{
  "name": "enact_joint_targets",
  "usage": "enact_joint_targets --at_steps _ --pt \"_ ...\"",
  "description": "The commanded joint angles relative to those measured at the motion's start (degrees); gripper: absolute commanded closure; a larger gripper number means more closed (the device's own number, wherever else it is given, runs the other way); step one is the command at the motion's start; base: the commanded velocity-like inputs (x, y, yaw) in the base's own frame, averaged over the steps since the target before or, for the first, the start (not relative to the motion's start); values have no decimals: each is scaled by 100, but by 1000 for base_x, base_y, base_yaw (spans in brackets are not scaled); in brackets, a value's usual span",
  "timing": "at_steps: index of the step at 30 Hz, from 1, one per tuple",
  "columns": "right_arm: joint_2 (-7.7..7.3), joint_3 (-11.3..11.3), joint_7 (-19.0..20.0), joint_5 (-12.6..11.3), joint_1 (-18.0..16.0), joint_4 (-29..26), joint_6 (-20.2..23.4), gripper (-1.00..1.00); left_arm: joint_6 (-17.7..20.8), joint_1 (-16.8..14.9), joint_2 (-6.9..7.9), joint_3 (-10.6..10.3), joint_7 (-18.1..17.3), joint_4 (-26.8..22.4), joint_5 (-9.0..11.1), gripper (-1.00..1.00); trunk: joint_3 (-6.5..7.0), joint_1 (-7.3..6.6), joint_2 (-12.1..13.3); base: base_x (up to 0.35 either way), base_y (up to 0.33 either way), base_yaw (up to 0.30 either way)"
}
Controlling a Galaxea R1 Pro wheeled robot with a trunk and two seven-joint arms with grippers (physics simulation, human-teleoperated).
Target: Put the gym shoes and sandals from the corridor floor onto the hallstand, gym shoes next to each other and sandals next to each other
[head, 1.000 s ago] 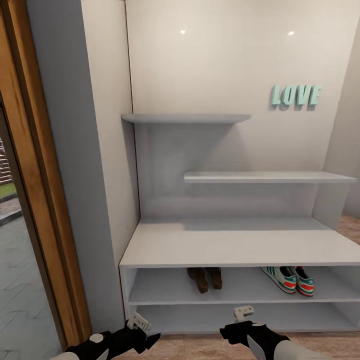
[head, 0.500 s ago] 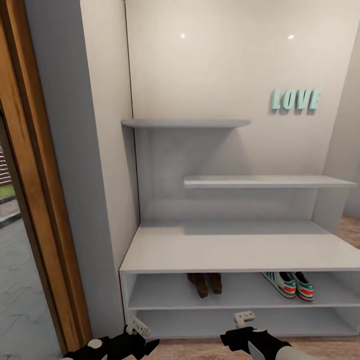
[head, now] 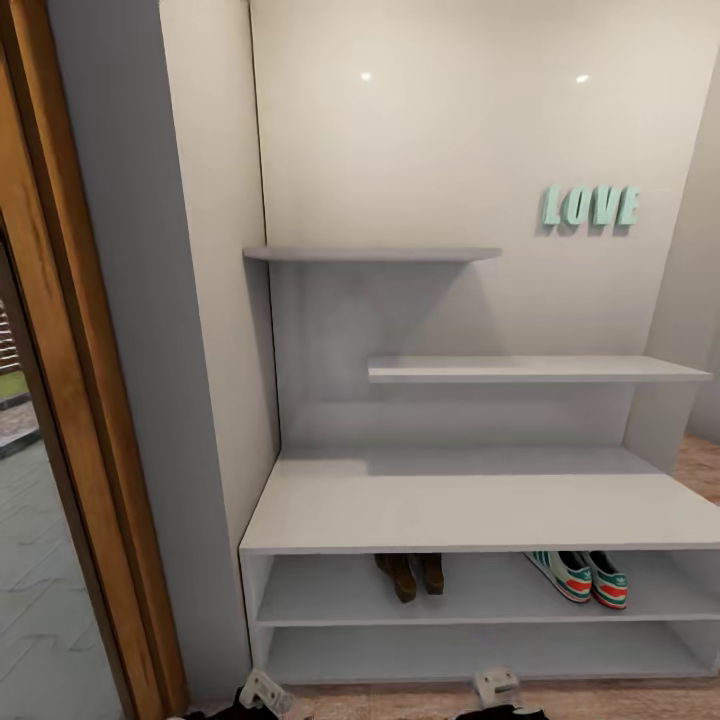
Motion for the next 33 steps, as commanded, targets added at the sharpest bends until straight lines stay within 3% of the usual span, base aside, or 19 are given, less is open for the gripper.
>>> enact_joint_targets --at_steps 1,10,15,33 --pt "0 -4 10 57 37 -11 29 -100 -20 7 14 -47 -17 3 55 -100 -6 -1 -3 0 0 0" --pt "-2 -4 10 49 240 -17 27 -100 -27 97 115 -47 31 6 69 -100 -6 -1 -3 0 0 0" --pt "-37 13 10 53 248 -25 21 -100 -27 107 107 -47 210 4 79 -100 -6 -1 -3 0 0 0" --pt "-28 11 10 53 250 -36 20 -100 -27 108 97 -38 324 3 90 -100 -6 -1 -3 0 0 0"
